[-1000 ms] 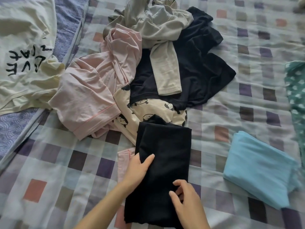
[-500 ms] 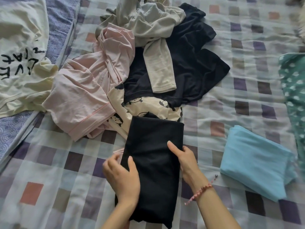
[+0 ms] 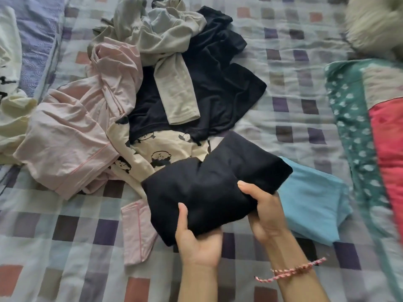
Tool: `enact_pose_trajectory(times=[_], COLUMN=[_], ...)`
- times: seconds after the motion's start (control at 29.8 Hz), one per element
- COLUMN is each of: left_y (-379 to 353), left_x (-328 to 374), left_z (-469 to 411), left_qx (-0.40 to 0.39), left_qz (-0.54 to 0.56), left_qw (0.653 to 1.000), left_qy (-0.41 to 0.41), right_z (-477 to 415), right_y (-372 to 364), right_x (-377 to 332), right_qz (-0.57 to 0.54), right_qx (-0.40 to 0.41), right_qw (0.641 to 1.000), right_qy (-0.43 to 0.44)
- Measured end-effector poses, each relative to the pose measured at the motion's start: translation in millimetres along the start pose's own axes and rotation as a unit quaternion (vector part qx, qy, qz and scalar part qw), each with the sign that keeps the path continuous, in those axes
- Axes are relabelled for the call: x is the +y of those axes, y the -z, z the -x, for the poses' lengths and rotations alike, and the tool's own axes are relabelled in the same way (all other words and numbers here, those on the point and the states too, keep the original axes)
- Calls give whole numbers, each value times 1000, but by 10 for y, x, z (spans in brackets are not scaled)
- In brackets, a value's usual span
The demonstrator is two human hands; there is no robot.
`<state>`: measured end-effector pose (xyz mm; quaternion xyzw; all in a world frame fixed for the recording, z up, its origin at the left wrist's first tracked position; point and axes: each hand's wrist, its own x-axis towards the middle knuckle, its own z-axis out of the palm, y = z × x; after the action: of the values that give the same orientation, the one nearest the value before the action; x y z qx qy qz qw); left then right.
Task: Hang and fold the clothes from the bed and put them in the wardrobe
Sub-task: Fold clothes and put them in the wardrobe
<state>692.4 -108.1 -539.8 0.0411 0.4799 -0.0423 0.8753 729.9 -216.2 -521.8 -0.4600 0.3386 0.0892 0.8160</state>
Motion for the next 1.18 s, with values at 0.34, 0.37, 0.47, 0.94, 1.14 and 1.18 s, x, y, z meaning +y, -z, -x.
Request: enact_pose_trajectory(times=[0.34,0.37,0.47,0.94,1.14,1.18], left_y=[-637,-555,-280,-4,-87,-108], left_x=[-916,-979,-1248,-1575,-1391,-1291], left_z=[-118,-221,-463,-1201,-1128,-1123], left_qx=[-89,-57,122,-199,-210,-179], left_qz=[-208,-230,-372,-874,-877,-880], left_qw=[973,971,920,136,170,206], left_qy=[34,37,-5,-421,-399,-388], right_z=[168,151,101,-797,-726,-693], right_y=[1170,1309,1833,1838,1780,1761], right_x=[-619,-566,-353,8,-53,-79], right_qz=[-108,-117,-58,700,689,660], right_qx=[184,220,405,184,200,223], right_qw=[966,958,911,659,670,687], right_qy=[147,142,43,205,189,206])
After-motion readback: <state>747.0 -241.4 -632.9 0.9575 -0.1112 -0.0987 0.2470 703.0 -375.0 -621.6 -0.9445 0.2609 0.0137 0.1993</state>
